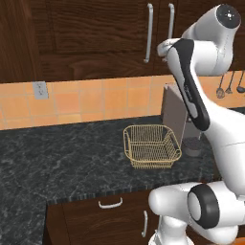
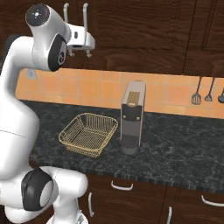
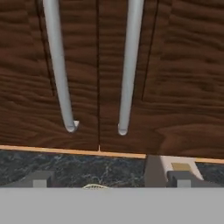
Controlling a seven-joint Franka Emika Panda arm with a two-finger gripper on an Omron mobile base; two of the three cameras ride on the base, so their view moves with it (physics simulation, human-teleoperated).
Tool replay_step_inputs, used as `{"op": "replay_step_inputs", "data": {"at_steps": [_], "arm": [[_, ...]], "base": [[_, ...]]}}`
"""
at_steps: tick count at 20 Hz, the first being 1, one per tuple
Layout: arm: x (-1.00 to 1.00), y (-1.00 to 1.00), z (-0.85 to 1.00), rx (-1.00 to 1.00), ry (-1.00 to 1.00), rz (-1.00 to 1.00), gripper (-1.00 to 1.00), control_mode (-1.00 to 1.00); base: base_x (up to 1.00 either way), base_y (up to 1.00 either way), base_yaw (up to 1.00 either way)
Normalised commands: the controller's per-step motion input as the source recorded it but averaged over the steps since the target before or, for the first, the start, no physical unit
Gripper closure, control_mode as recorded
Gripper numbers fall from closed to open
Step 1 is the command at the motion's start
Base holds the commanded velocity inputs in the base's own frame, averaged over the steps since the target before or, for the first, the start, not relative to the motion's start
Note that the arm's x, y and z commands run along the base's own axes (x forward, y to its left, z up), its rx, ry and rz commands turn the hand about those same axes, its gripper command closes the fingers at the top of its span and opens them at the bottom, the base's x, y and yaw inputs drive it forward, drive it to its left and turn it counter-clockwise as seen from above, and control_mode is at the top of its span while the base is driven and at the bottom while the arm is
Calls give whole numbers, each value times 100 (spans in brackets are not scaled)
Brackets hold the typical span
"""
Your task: Open the cabinet, pick up the bread from the cabinet and place it in the basket. Then move the basket to the dining counter.
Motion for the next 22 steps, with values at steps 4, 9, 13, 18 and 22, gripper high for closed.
{"op": "replay_step_inputs", "data": {"at_steps": [4, 9, 13, 18, 22], "arm": [[63, -16, 1, 0, 0, 0, -100, -100], [67, 0, 0, 0, 0, 0, -100, -100], [63, 0, 0, 0, 0, 0, -100, -100], [57, 0, -6, 0, 0, 0, -100, -100], [64, 7, -52, 0, -11, 0, 100, -100]], "base": [[0, 0, 0], [0, 0, 0], [0, 0, 0], [0, 0, 0], [0, 0, 0]]}}
